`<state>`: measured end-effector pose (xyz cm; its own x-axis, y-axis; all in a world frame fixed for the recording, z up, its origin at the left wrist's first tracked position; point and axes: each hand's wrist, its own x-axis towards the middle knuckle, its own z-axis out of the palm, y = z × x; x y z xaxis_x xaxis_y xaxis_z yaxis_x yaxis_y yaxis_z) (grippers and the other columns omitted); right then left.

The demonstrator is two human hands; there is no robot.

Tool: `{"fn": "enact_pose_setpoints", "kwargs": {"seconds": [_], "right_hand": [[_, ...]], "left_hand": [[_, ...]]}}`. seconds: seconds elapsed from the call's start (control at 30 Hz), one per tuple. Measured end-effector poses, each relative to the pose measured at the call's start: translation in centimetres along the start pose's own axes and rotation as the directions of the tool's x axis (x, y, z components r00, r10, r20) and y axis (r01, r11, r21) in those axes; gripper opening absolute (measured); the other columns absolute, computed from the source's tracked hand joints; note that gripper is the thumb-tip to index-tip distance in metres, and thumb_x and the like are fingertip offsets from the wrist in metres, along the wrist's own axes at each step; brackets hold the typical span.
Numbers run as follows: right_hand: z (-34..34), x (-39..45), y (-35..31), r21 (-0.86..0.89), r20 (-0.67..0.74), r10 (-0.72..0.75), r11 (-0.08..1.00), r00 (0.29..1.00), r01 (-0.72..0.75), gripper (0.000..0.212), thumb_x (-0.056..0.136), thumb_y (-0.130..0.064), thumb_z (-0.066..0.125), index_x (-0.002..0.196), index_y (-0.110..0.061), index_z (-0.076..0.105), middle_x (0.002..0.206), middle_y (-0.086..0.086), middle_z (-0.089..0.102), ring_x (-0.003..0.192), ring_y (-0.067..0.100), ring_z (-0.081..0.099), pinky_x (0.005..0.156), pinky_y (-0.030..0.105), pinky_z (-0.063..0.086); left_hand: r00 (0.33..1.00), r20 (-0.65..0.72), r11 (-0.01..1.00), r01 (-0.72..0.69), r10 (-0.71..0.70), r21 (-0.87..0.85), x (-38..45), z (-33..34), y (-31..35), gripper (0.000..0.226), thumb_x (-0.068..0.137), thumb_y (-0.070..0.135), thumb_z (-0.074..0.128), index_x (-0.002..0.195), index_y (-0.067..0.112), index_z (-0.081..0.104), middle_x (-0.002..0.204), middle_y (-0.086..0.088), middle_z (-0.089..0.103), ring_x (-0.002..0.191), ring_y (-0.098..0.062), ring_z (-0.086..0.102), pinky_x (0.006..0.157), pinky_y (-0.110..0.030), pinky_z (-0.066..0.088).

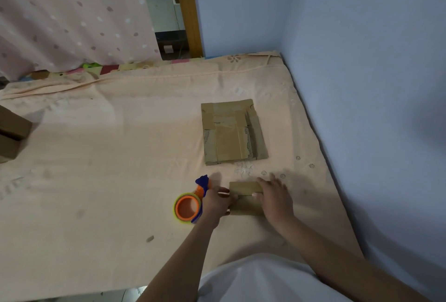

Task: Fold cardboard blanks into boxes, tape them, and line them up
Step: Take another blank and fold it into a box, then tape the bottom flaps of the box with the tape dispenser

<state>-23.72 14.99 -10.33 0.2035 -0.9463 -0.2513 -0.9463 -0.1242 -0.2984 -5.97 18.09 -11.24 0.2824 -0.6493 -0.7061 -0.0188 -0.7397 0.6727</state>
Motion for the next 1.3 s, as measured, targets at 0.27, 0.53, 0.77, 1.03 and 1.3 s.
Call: {"fn": "enact_pose_setpoints", "kwargs": {"seconds": [0.27, 0.53, 0.77, 1.03, 1.3], "right_hand": [[2.6, -1.0, -0.8, -0.17, 0.088, -0.307, 0.933, 0.948, 0.318, 0.064, 0.102, -0.03, 0.044, 0.158, -0.01, 0.02, 0.164, 0.017, 0.012, 0.151, 0.038, 0.02, 0.122, 0.044, 0.001], [2.6, 0.3, -0.5, -0.188, 0.205, -0.274, 0.931, 0.94, 0.312, 0.075, 0.096, -0.053, 0.02, 0.154, -0.007, 0.034, 0.158, 0.022, 0.031, 0.147, 0.039, 0.028, 0.116, 0.042, -0.008], [3.3, 0.1, -0.2, -0.211, 0.178, -0.271, 0.928, 0.946, 0.306, 0.072, 0.096, -0.053, 0.027, 0.149, -0.008, 0.043, 0.153, 0.02, 0.042, 0.142, 0.036, 0.04, 0.117, 0.041, 0.003], [2.9, 0.6, -0.1, -0.17, 0.166, -0.287, 0.934, 0.944, 0.314, 0.09, 0.082, -0.065, -0.009, 0.16, -0.019, -0.007, 0.167, 0.006, -0.013, 0.153, 0.022, -0.016, 0.122, 0.042, -0.013], [3.1, 0.5, -0.2, -0.123, 0.16, -0.276, 0.947, 0.948, 0.297, 0.072, 0.104, -0.052, 0.029, 0.161, -0.02, -0.002, 0.167, 0.004, -0.011, 0.153, 0.02, -0.016, 0.123, 0.04, -0.013]], "left_hand": [[1.0, -0.003, 1.0, 0.023, -0.023, -0.002, 0.3, 0.1, 0.8, 0.03, 0.079, 0.021, 0.081, 0.102, 0.01, 0.065, 0.094, -0.011, 0.072, 0.085, -0.024, 0.072, 0.062, -0.031, 0.059], [0.951, -0.164, 0.863, -0.156, 0.263, 0.481, -0.1, -3.4, -0.2, 0.029, 0.095, 0.021, 0.048, 0.076, 0.004, 0.062, 0.071, -0.007, 0.062, 0.071, -0.029, 0.059, 0.06, -0.033, 0.047], [0.961, -0.145, 0.674, -0.056, 0.238, 0.737, -0.2, -7.0, -2.2, 0.025, 0.095, 0.03, 0.054, 0.079, 0.011, 0.054, 0.079, -0.005, 0.058, 0.074, -0.024, 0.052, 0.064, -0.029, 0.037], [0.968, -0.091, 0.687, -0.098, 0.233, 0.72, -0.3, -6.9, -3.5, 0.019, 0.088, 0.017, 0.067, 0.098, 0.001, 0.063, 0.073, 0.002, 0.049, 0.071, -0.016, 0.049, 0.057, -0.023, 0.033], [0.953, -0.099, 0.654, -0.12, 0.288, 0.747, -1.3, -7.4, -1.0, 0.028, 0.097, 0.003, 0.039, 0.071, 0.013, 0.038, 0.096, -0.013, 0.061, 0.088, -0.026, 0.052, 0.07, -0.03, 0.036]]}}
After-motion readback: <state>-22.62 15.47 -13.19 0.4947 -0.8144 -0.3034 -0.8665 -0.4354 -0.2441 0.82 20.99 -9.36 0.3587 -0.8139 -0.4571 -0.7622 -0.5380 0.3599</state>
